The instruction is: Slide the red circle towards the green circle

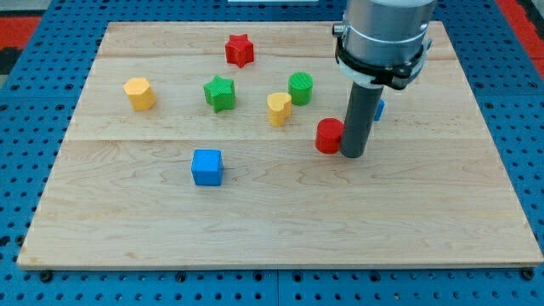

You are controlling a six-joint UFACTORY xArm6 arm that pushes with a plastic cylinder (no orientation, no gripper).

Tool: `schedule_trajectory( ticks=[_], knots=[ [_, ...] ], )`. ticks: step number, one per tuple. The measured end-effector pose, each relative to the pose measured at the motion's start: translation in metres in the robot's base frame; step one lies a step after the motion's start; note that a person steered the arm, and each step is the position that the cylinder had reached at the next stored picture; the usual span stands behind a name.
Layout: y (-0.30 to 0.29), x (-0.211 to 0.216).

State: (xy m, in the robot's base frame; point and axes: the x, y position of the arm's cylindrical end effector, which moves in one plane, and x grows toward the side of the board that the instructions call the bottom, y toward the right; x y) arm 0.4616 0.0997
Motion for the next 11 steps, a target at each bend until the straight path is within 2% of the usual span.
schedule_trajectory(
  ticks=[1,3,4,6,7,11],
  knots=[
    [0.000,0.000],
    [0.000,0.056],
    [0.000,0.054],
    [-0.005,0.011],
    [-0.013,0.003],
    [-0.034,0.015]
  ],
)
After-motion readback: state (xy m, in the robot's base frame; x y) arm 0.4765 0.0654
